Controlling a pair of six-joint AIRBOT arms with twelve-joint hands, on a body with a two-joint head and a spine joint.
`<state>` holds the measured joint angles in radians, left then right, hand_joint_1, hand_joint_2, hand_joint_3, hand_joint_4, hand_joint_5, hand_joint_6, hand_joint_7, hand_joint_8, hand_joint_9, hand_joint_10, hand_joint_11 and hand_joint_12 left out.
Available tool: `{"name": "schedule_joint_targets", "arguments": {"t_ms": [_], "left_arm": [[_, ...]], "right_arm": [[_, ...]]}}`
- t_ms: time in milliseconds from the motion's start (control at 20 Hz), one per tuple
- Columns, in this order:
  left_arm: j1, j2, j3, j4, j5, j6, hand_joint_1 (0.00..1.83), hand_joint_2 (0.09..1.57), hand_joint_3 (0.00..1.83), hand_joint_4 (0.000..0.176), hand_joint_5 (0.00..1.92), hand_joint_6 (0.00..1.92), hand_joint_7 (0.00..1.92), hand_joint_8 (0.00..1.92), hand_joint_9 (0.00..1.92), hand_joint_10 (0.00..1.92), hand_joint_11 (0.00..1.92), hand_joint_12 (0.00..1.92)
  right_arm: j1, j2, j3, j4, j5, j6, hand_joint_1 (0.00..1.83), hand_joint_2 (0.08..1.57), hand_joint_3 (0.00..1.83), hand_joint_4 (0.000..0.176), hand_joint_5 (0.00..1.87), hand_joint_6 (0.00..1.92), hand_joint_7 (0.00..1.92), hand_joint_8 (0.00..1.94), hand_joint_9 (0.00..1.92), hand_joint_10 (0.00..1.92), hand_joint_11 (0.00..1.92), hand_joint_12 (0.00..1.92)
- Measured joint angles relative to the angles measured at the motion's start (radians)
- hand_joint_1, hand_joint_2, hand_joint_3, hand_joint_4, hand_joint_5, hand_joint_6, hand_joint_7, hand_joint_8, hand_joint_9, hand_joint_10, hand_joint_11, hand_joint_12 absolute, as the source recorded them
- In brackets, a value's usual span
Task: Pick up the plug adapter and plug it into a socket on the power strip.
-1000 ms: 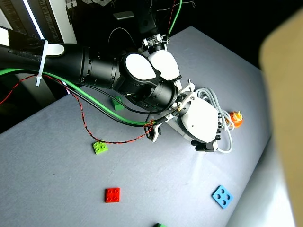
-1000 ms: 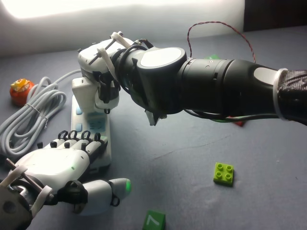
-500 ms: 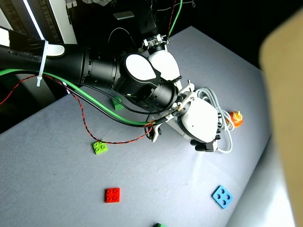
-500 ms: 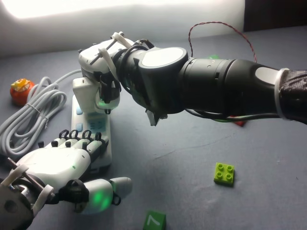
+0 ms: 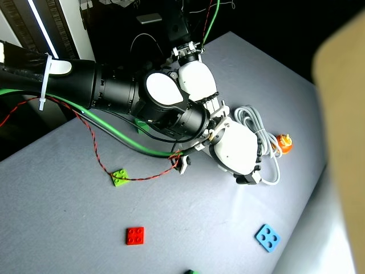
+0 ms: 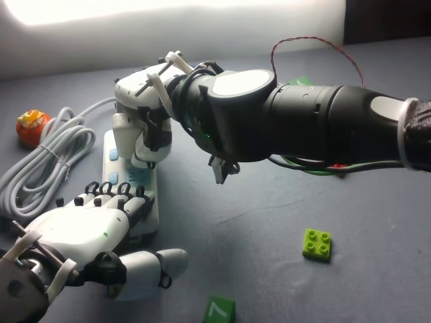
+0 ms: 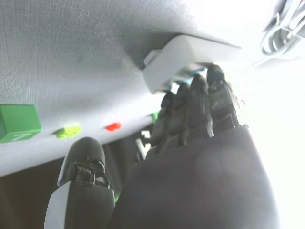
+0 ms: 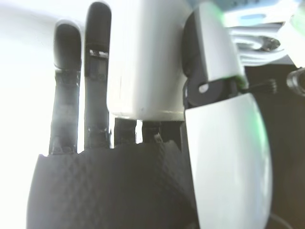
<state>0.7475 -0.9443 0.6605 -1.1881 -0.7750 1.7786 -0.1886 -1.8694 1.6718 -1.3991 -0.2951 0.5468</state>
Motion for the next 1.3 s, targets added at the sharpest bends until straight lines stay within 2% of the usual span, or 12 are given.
{"name": "schedule_joint_targets", "arguments": {"t_ms": [150, 300, 450, 550, 600, 750, 1050, 1100, 1150, 1200, 1250, 1300], "left_arm": [[-0.007, 0.0, 0.0, -0.006, 0.003, 0.0, 0.0, 1.23, 0.0, 0.0, 0.06, 0.0, 0.05, 0.0, 0.04, 0.0, 0.0, 0.07], [-0.01, 0.0, 0.0, -0.008, 0.009, 0.0, 0.0, 1.23, 0.0, 0.0, 0.08, 0.0, 0.07, 0.0, 0.05, 0.0, 0.0, 0.13], [-0.019, 0.0, 0.0, -0.017, 0.014, 0.0, 0.0, 1.23, 0.0, 0.0, 0.09, 0.0, 0.07, 0.0, 0.06, 0.0, 0.0, 0.15], [-0.026, 0.0, 0.0, -0.023, 0.018, 0.002, 0.0, 1.23, 0.0, 0.0, 0.07, 0.0, 0.06, 0.0, 0.05, 0.0, 0.0, 0.13], [-0.032, 0.001, 0.001, -0.029, 0.024, 0.0, 0.0, 1.22, 0.0, 0.0, 0.07, 0.0, 0.08, 0.0, 0.06, 0.0, 0.0, 0.12], [-0.048, 0.014, 0.002, -0.031, 0.056, 0.002, 0.0, 1.23, 0.0, 0.0, 0.06, 0.0, 0.05, 0.0, 0.04, 0.0, 0.0, 0.11], [-0.108, 0.055, 0.005, -0.027, 0.191, -0.002, 0.0, 1.23, 0.0, 0.0, 0.07, 0.01, 0.08, 0.0, 0.07, 0.0, 0.0, 0.17], [-0.116, 0.064, 0.005, -0.03, 0.212, -0.004, 0.0, 1.24, 0.0, 0.0, 0.1, 0.01, 0.11, 0.0, 0.1, 0.01, 0.0, 0.28], [-0.126, 0.074, 0.005, -0.029, 0.23, -0.005, 0.0, 1.24, 0.0, 0.0, 0.24, 0.02, 0.31, 0.02, 0.33, 0.03, 0.0, 0.77], [-0.14, 0.085, 0.005, -0.03, 0.246, -0.004, 0.0, 1.25, 0.0, 0.0, 0.37, 0.03, 0.48, 0.06, 0.48, 0.08, 0.0, 1.03], [-0.161, 0.102, 0.005, -0.029, 0.262, 0.001, 0.01, 1.25, 0.0, 0.0, 0.43, 0.33, 0.5, 0.67, 0.45, 0.77, 0.0, 1.27], [-0.175, 0.112, 0.005, -0.027, 0.268, 0.003, 0.01, 1.25, 0.0, 0.0, 0.25, 1.26, 0.28, 1.54, 0.2, 1.58, 0.0, 1.79]], "right_arm": [[0.001, 0.016, -0.004, 0.009, 0.014, 0.002, 0.97, 1.05, 0.01, 0.0, 0.69, 0.0, 0.82, 0.0, 0.8, 0.06, 0.34, 1.16], [0.006, 0.038, -0.019, 0.017, 0.026, 0.002, 0.96, 1.05, 0.0, 0.0, 0.62, 0.0, 0.75, 0.0, 0.75, 0.02, 0.27, 1.16], [0.031, 0.087, -0.072, 0.018, 0.038, 0.001, 0.91, 1.05, 0.0, 0.0, 0.54, 0.0, 0.66, 0.0, 0.68, 0.0, 0.22, 1.14], [0.051, 0.138, -0.141, 0.016, 0.037, 0.001, 0.89, 1.05, 0.0, 0.0, 0.51, 0.0, 0.64, 0.0, 0.65, 0.0, 0.19, 1.14], [0.055, 0.164, -0.176, 0.016, 0.034, -0.002, 0.83, 1.07, 0.0, 0.0, 0.44, 0.0, 0.56, 0.0, 0.57, 0.0, 0.1, 1.15], [0.06, 0.237, -0.281, 0.024, 0.01, -0.033, 0.76, 1.07, 0.0, 0.0, 0.36, 0.0, 0.47, 0.0, 0.48, 0.0, 0.03, 1.15], [0.125, 0.459, -0.549, 0.019, -0.04, -0.137, 0.73, 1.0, 0.0, 0.0, 0.37, 0.01, 0.47, 0.0, 0.48, 0.01, 0.03, 1.14], [0.128, 0.496, -0.592, 0.024, -0.041, -0.146, 0.68, 0.98, 0.0, 0.0, 0.47, 0.03, 0.56, 0.02, 0.56, 0.03, 0.12, 1.11], [0.13, 0.539, -0.639, 0.025, -0.042, -0.161, 0.61, 0.99, 0.0, 0.0, 0.56, 0.03, 0.65, 0.02, 0.64, 0.04, 0.18, 1.15], [0.135, 0.577, -0.679, 0.025, -0.042, -0.175, 0.56, 1.01, 0.0, 0.0, 0.63, 0.04, 0.72, 0.03, 0.7, 0.06, 0.22, 1.22], [0.136, 0.628, -0.726, 0.023, -0.044, -0.186, 0.52, 1.01, 0.0, 0.0, 0.75, 0.1, 0.8, 0.26, 0.69, 0.47, 0.29, 1.38], [0.136, 0.655, -0.75, 0.024, -0.048, -0.195, 0.48, 1.02, 0.0, 0.0, 0.65, 0.74, 0.62, 1.06, 0.53, 1.18, 0.33, 1.57]]}}
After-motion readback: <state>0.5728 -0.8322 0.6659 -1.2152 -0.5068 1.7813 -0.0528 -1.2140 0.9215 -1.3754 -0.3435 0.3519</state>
